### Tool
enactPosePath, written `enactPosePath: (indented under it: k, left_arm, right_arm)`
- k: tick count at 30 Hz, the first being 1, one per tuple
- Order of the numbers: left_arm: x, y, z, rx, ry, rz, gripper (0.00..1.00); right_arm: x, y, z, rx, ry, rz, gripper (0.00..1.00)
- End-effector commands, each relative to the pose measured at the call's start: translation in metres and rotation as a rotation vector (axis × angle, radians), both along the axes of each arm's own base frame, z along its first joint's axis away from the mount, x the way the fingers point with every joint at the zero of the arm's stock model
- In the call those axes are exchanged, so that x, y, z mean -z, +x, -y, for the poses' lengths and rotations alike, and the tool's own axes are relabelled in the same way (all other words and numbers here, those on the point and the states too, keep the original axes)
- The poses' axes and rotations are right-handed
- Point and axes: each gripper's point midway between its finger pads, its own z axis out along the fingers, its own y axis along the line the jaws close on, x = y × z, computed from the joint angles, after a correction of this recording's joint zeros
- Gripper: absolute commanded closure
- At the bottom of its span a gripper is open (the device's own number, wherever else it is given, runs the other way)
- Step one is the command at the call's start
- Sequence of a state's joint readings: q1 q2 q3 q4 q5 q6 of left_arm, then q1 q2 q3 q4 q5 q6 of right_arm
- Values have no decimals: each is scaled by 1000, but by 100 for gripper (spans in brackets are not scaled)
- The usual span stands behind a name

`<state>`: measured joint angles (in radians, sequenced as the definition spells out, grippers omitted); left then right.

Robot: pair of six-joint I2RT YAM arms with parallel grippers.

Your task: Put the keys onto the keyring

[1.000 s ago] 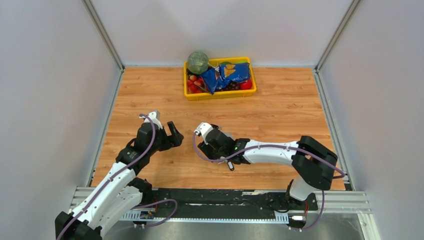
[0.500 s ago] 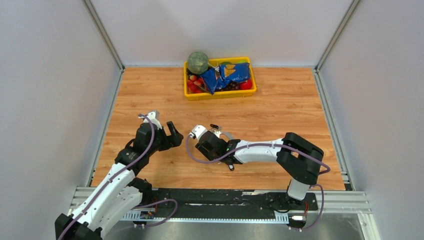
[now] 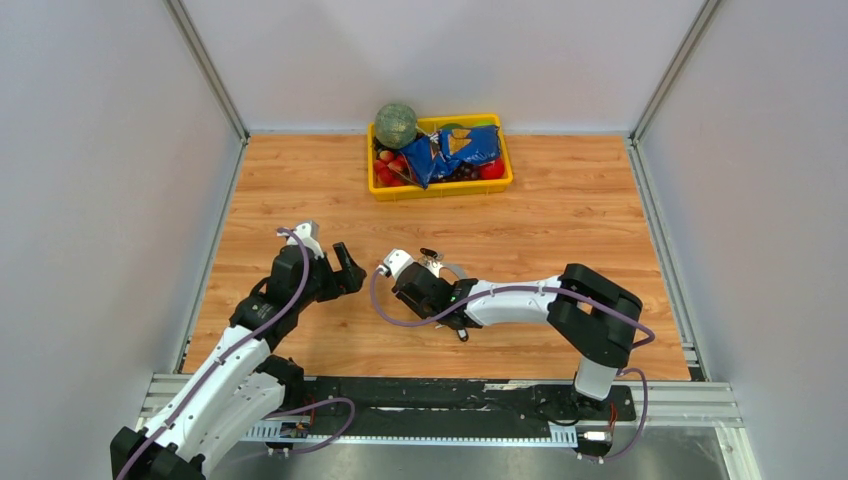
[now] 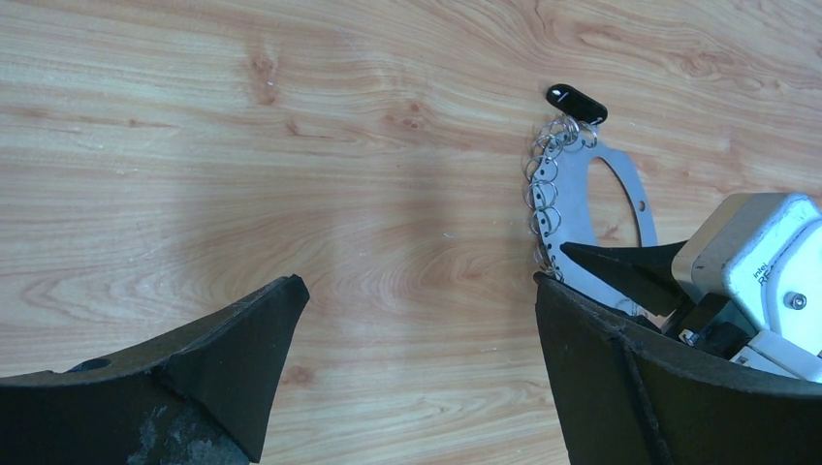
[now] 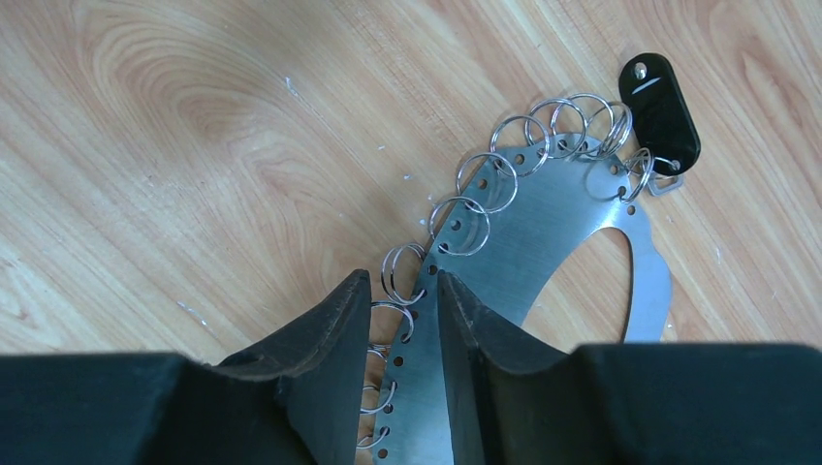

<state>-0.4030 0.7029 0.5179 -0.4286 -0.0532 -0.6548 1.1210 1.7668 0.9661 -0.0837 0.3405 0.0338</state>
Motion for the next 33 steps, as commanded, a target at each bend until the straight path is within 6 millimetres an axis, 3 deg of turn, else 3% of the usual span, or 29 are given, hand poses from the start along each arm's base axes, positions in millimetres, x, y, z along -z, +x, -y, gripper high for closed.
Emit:
enactPosePath:
  k: [1, 9, 21, 25, 33]
  left_arm:
    - [-16, 9, 2, 4, -12, 53, 0]
    - [-16, 9, 2, 2, -14, 54, 0]
    - [-18, 9, 2, 3, -19, 59, 0]
    - [-23, 9, 3, 13, -28, 75, 0]
    - [-46, 5, 17, 98, -79, 142, 0]
  right_arm:
    - [-12, 11, -15, 10, 43, 49, 65]
    - [-9, 10, -14, 8, 34, 49, 72]
    - [-14, 12, -11, 21, 39, 62, 100]
    - [-26, 11, -12, 21, 71, 66, 100]
    - [-77, -2, -15, -26, 207, 65, 100]
